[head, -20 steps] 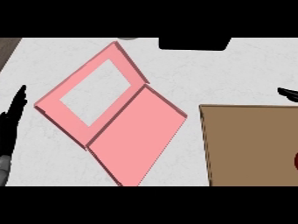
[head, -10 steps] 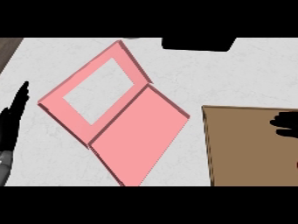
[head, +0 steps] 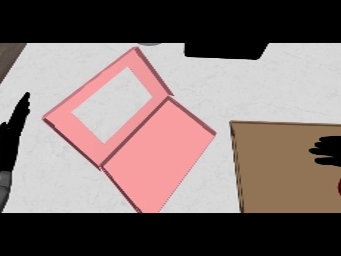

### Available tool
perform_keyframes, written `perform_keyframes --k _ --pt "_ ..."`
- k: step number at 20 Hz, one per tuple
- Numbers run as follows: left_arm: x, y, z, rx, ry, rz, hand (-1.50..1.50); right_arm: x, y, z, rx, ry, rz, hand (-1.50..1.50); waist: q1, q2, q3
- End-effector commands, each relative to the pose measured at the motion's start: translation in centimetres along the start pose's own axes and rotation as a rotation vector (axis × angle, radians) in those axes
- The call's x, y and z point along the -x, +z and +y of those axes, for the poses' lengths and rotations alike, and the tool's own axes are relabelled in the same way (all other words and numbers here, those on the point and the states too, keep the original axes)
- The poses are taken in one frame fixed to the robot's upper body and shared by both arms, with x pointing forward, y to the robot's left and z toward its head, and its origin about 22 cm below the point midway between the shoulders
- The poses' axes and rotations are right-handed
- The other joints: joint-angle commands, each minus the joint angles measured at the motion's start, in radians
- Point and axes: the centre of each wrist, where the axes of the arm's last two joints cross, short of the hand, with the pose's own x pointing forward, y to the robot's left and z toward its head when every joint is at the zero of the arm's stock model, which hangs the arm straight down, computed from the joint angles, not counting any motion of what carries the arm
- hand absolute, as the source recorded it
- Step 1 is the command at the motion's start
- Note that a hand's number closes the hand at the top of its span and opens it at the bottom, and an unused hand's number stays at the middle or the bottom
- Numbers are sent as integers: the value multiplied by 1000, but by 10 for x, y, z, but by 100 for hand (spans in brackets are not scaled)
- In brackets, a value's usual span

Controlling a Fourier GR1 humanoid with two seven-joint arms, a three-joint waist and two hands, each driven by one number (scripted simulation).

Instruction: Pick the tomato from the tray and place it in the cardboard box

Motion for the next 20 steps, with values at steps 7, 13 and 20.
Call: perform_keyframes --k 7,13,20 --pt "14 2 -2 -12 -5 31 0 24 -11 27 -70 -15 -217 -150 -32 -9 -2" --pt "2 -7 7 -3 15 29 0 24 -14 17 -75 -42 -286 -150 -33 -10 -2" --pt "12 -2 5 -19 8 37 0 13 0 12 -83 -37 -344 -150 -49 -13 -4"
